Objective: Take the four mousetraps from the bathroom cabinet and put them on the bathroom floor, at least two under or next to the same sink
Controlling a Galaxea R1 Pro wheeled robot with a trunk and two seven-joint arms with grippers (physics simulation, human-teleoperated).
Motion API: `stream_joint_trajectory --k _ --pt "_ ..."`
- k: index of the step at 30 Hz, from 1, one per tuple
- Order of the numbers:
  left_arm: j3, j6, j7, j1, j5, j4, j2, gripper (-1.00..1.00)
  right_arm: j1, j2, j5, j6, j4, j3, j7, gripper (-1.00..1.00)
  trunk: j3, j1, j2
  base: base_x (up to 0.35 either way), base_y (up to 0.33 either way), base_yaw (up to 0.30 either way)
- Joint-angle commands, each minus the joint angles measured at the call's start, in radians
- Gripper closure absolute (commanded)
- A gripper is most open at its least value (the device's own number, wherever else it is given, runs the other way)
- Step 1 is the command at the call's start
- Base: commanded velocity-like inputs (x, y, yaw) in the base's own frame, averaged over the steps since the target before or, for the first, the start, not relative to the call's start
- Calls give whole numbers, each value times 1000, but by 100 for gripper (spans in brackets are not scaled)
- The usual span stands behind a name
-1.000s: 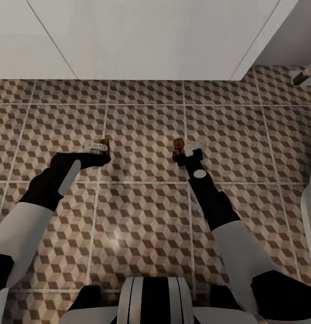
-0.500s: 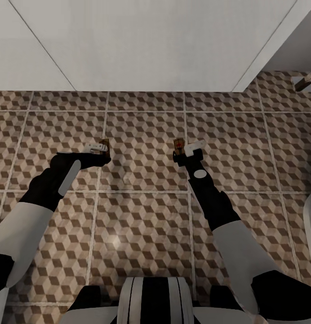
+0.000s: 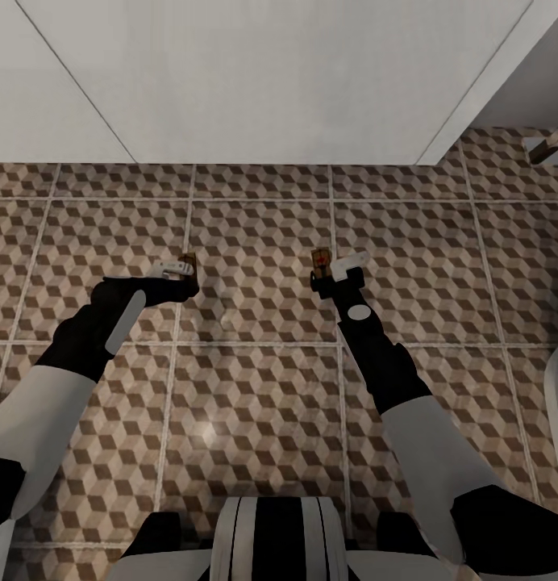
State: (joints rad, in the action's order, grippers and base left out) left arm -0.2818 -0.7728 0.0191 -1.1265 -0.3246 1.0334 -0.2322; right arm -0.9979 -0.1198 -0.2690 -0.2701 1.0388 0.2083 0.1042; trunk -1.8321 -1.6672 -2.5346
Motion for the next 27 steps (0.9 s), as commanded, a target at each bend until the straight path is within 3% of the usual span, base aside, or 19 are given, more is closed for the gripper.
stream_joint_trajectory --k 1,9,20,27 --pt "-2 -3 1 0 4 1 -1 100 0 0 -5 -7 1 2 0 100 -1 0 0 0 0 0" --pt "-2 -3 1 1 4 -1 -1 100 -1 0 -4 -7 1 2 1 100 -1 0 0 15 1 0" --pt "-2 -3 1 1 3 -1 -1 100 0 0 -5 -8 0 2 2 100 -1 0 0 173 83 0" --pt "-2 -3 1 1 4 0 0 100 -1 0 -5 -8 0 2 2 100 -1 0 0 36 10 0"
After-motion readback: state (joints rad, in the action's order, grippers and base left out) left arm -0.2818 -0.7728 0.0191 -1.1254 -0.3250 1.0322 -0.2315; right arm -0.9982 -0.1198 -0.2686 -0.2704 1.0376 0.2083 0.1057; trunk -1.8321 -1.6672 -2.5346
